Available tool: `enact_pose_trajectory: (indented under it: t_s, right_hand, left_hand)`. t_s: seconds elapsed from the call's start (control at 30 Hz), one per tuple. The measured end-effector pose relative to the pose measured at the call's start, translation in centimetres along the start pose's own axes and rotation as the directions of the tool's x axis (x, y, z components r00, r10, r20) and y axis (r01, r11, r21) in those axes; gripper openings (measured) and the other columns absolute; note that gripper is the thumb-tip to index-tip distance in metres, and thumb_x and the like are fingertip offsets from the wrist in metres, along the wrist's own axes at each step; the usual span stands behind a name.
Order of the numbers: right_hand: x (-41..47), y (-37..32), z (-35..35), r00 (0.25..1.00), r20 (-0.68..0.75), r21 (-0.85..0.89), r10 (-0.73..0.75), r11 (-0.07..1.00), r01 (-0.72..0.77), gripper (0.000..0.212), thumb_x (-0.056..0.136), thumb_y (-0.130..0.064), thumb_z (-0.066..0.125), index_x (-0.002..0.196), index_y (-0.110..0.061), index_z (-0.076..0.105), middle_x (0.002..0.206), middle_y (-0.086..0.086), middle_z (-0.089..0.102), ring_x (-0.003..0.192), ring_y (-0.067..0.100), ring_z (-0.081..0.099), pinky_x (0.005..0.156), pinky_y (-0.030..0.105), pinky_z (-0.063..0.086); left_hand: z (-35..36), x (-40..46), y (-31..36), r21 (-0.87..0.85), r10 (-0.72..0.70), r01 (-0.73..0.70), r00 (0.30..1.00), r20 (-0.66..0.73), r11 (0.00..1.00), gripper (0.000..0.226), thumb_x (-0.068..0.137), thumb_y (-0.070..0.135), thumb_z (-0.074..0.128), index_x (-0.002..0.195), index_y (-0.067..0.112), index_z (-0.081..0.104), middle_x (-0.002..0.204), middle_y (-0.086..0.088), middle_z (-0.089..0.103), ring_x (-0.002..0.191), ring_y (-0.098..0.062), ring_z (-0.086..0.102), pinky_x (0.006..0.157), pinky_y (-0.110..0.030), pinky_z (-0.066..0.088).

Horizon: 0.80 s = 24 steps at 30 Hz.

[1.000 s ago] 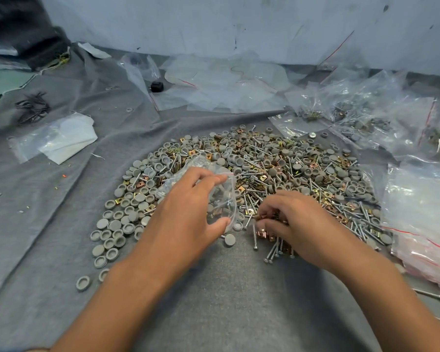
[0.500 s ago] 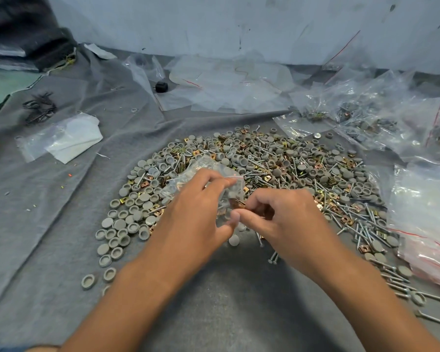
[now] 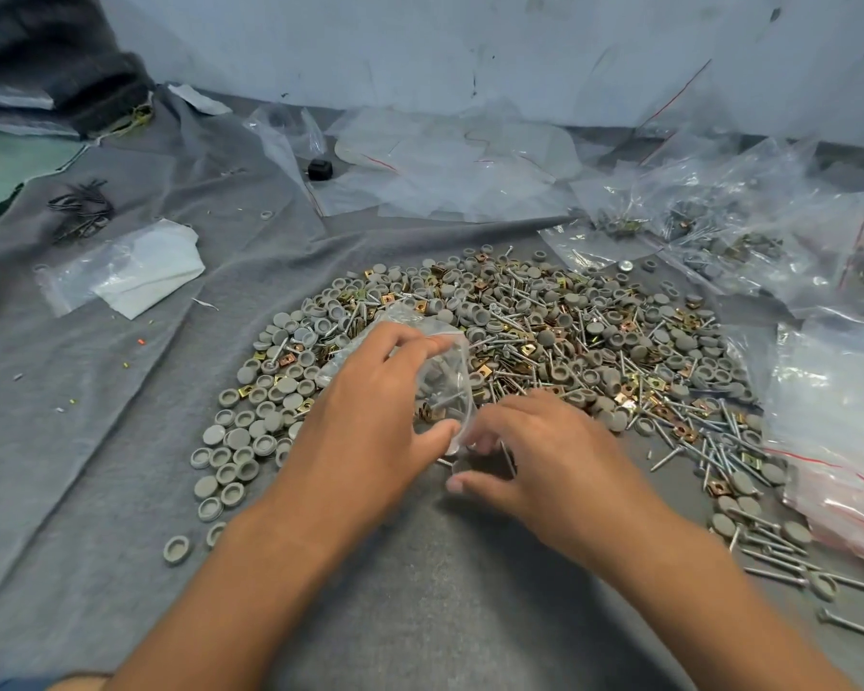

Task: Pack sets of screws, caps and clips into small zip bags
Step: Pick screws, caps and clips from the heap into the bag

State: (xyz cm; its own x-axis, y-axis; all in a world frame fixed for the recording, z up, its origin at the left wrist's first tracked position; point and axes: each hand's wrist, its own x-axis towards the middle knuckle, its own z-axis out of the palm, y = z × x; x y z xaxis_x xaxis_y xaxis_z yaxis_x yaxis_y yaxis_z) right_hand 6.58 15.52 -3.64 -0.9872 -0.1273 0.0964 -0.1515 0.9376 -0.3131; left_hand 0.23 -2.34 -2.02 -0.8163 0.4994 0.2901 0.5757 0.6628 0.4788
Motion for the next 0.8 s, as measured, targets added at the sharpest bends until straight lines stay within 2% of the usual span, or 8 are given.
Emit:
enact_pose_trajectory:
  t_s: [0.07,0.13,0.2,0.3,0.43,0.6,0.7,0.8]
  right_hand:
    - [0.1,-0.3,0.5,1.000,-0.015,-0.037,-0.028,0.999,0.027,0.023,0.085,-0.057,0.066,0.094,-0.037,0.058,0.090,-0.021,0.057,0.089,0.004,0.047,0.072,0.025,0.037]
    - [0.1,0.3,0.3,1.000,-0.009,0.022,-0.005,1.000,0.005,0.013,0.090,-0.047,0.064,0.092,-0.036,0.058,0.089,-0.021,0.055,0.090,0.002,0.044,0.072,0.025,0.039]
    - [0.1,0.6,0.1,1.000,0.007,0.053,-0.014,0.999,0.013,0.010,0.092,-0.046,0.061,0.093,-0.038,0.054,0.093,-0.022,0.051,0.093,0.001,0.042,0.077,0.026,0.042]
    - [0.1,0.0,0.4,0.998,0.027,0.022,-0.049,0.999,0.049,0.021,0.091,-0.049,0.064,0.102,-0.038,0.050,0.102,-0.021,0.050,0.097,0.005,0.041,0.080,0.025,0.041]
    - [0.2,0.0,0.4,0.999,0.018,0.059,-0.033,0.998,0.032,0.015,0.095,-0.035,0.064,0.106,-0.037,0.054,0.096,-0.020,0.052,0.095,0.003,0.046,0.077,0.027,0.046]
    - [0.3,0.8,0.1,1.000,0.015,-0.094,0.012,0.996,-0.011,0.027,0.093,-0.052,0.060,0.117,-0.040,0.054,0.106,-0.019,0.049,0.101,0.006,0.043,0.076,0.021,0.034]
    - [0.3,0.6,0.2,1.000,0.000,-0.136,0.005,0.991,-0.005,0.022,0.093,-0.049,0.060,0.112,-0.038,0.056,0.104,-0.018,0.049,0.098,0.008,0.041,0.075,0.021,0.033]
    - [0.3,0.4,0.3,0.999,-0.030,-0.129,-0.021,0.991,0.017,0.016,0.092,-0.043,0.062,0.104,-0.035,0.054,0.101,-0.016,0.049,0.097,0.009,0.043,0.076,0.021,0.039]
  left_hand:
    - [-0.1,0.0,-0.2,0.003,-0.008,0.008,1.000,-0.005,1.000,0.070,0.078,0.033,0.083,0.141,0.030,0.054,0.121,0.020,0.044,0.095,0.008,0.046,0.092,-0.016,0.040]
    - [-0.2,0.1,-0.4,0.006,-0.026,0.026,1.000,-0.008,1.000,0.070,0.078,0.036,0.083,0.141,0.029,0.054,0.119,0.021,0.044,0.085,0.011,0.046,0.085,-0.014,0.040]
    - [-0.4,0.2,-0.7,-0.004,-0.037,0.037,0.999,-0.021,0.999,0.071,0.077,0.037,0.084,0.141,0.028,0.054,0.119,0.020,0.045,0.084,0.013,0.046,0.079,-0.010,0.037]
    - [-0.6,0.3,-0.9,-0.022,-0.043,0.043,0.999,-0.029,0.999,0.071,0.077,0.037,0.084,0.141,0.030,0.054,0.119,0.020,0.045,0.086,0.014,0.046,0.076,-0.010,0.036]
    - [-0.6,0.2,-0.9,-0.027,-0.042,0.041,0.999,-0.029,0.999,0.071,0.077,0.037,0.085,0.141,0.030,0.054,0.119,0.021,0.044,0.087,0.014,0.045,0.075,-0.008,0.035]
    - [-0.6,0.2,-0.6,-0.001,-0.043,0.043,0.999,-0.018,0.999,0.072,0.078,0.038,0.083,0.143,0.029,0.052,0.121,0.021,0.044,0.084,0.004,0.046,0.075,-0.007,0.035]
    - [-0.6,0.1,-0.4,-0.011,-0.031,0.031,0.999,-0.008,0.999,0.072,0.079,0.038,0.082,0.143,0.029,0.052,0.120,0.021,0.043,0.084,0.011,0.046,0.073,-0.007,0.035]
    - [-0.5,0.1,-0.5,0.000,-0.030,0.030,1.000,-0.008,1.000,0.072,0.079,0.038,0.083,0.143,0.029,0.052,0.120,0.020,0.043,0.083,0.003,0.045,0.078,-0.009,0.036]
